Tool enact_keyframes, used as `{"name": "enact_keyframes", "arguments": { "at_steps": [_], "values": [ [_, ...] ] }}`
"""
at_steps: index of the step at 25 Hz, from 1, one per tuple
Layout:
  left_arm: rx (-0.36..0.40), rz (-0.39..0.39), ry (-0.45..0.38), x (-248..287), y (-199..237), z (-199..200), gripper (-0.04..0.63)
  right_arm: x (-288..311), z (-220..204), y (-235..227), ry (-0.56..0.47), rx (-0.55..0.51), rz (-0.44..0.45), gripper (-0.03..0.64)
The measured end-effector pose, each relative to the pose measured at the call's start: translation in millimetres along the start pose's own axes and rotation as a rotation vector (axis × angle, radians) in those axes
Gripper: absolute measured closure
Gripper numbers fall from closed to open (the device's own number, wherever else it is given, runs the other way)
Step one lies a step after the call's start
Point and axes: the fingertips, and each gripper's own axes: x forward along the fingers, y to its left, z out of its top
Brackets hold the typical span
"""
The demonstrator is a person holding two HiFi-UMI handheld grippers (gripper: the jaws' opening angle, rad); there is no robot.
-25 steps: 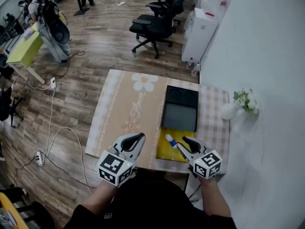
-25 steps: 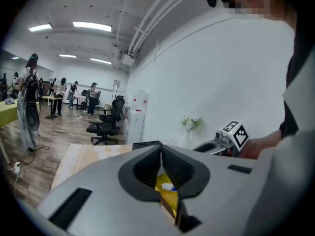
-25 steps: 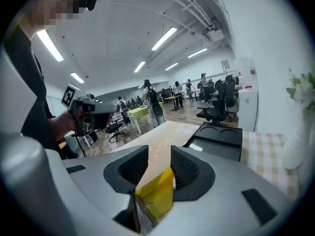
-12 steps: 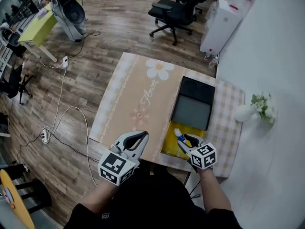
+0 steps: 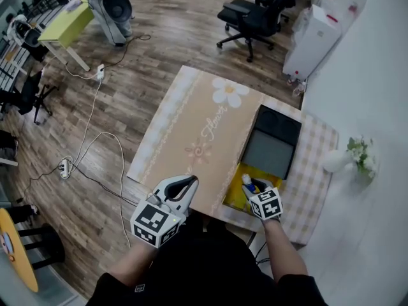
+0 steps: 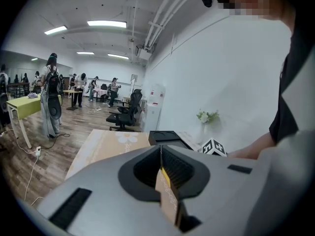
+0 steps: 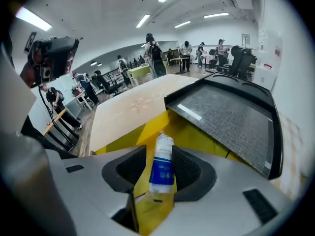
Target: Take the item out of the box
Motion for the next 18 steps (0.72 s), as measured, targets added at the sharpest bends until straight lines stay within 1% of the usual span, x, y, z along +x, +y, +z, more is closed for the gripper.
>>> {"name": "enact_keyframes", "arguments": {
  "at_steps": [5, 8, 10, 14, 18],
  "values": [
    [0.005, 0.009, -0.025, -5.6, 3.1, 5.9, 0.575, 14.8, -9.6, -3.4, 0.073, -0.061, -0.036, 0.468],
    [0.014, 0.004, -0.042, -8.1, 1.3, 13.9, 0.575, 9.8, -5.6, -4.3, 0.068, -0.075, -0.051, 0.479],
    [0.02, 0.0, -0.053, -8.7, 0.2, 19.7, 0.575, -1.1, 3.7, -4.4, 0.034, -0.075, -0.059, 0.482],
    [0.034, -0.009, -0.076, -6.9, -2.6, 29.3, 0.575, -33.2, 25.6, -4.6, -0.065, -0.057, -0.059, 0.485],
    [0.075, -0.042, -0.111, 3.5, -10.8, 50.3, 0.575, -71.6, 56.5, -16.3, -0.18, -0.03, -0.07, 0.485]
  ]
}}
